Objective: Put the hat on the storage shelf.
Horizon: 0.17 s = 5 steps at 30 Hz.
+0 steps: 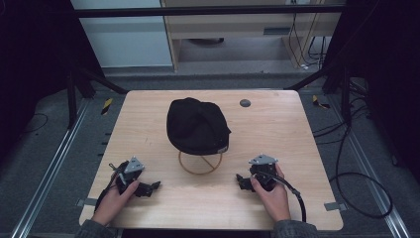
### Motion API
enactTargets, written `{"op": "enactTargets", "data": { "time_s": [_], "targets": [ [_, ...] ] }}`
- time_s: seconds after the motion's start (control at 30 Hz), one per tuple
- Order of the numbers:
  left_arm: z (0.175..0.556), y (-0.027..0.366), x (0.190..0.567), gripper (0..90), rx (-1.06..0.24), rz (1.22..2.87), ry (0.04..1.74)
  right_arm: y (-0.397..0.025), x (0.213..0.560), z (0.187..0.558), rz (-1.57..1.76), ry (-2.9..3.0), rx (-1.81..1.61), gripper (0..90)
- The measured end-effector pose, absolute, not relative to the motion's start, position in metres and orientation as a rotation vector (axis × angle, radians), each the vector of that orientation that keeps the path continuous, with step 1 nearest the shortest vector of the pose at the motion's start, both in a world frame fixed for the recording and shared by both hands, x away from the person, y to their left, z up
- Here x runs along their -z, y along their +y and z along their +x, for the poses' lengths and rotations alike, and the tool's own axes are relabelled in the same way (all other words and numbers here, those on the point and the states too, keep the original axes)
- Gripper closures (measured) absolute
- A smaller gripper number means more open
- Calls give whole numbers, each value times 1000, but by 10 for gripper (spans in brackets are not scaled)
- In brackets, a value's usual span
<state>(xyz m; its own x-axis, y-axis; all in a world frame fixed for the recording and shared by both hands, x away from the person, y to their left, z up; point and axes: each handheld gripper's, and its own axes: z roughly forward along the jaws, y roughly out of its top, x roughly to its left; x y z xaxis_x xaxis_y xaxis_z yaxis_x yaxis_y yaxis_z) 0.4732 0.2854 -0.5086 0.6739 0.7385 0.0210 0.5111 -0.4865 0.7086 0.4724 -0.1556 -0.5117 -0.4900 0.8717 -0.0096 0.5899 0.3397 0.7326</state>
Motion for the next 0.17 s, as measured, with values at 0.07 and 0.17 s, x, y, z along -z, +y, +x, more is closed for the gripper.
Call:
{"op": "enactTargets", "data": {
  "time_s": [0.07,0.17],
  "targets": [
    [473,285,509,0,-425,2195,957,-156,512,472,1286,2209,-956,58],
    [473,285,509,0,-425,2195,958,-156,512,472,1283,2212,-957,58]
  ]
}}
